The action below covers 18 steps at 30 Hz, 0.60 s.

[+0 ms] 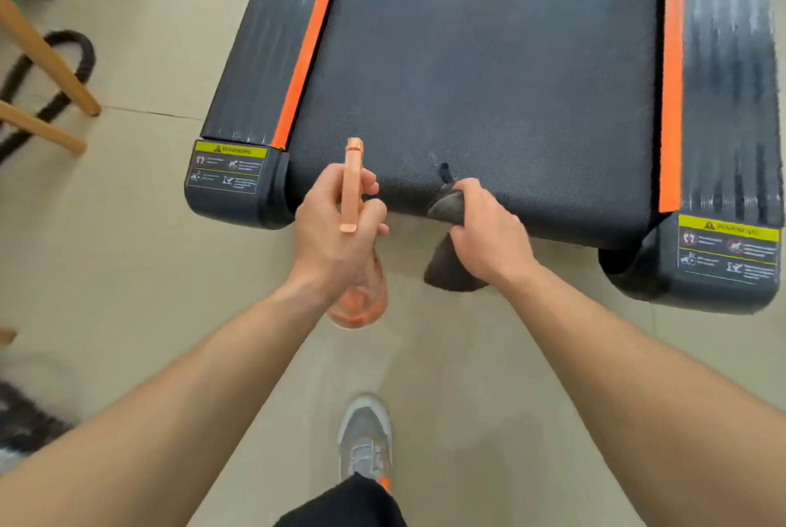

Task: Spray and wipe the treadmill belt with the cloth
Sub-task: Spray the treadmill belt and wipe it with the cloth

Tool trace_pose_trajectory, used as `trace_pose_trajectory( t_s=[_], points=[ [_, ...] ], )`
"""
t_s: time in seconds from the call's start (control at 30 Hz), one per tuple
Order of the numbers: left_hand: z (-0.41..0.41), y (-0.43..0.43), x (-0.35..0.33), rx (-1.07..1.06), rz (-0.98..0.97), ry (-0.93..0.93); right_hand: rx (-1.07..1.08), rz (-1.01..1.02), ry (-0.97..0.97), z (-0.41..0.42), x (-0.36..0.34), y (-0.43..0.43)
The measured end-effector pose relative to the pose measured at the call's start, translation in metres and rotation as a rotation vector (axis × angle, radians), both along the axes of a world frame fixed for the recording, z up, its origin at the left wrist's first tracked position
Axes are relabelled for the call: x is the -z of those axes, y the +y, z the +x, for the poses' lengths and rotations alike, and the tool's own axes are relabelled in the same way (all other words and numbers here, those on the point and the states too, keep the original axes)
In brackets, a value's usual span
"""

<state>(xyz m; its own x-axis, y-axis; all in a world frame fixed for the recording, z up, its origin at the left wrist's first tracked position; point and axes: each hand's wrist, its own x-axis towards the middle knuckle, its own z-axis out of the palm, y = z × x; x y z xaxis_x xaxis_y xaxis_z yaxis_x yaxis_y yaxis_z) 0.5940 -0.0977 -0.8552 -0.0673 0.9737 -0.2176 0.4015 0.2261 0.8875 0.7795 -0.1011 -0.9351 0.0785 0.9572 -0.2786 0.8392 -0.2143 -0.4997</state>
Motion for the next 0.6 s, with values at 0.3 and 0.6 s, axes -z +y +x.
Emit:
trace_pose_trajectory(
  t_s=[0.3, 0.6],
  points=[
    [-0.019, -0.097, -0.187, -0.048, -0.111, 0.034, 0.397, -0.393, 0.699, -0.020, -0.237, -0.092],
    [-0.059, -0.136, -0.369, -0.098, -0.062, 0.007, -0.078, -0.699, 0.461, -0.074, -0.430, -0.134]
  ],
)
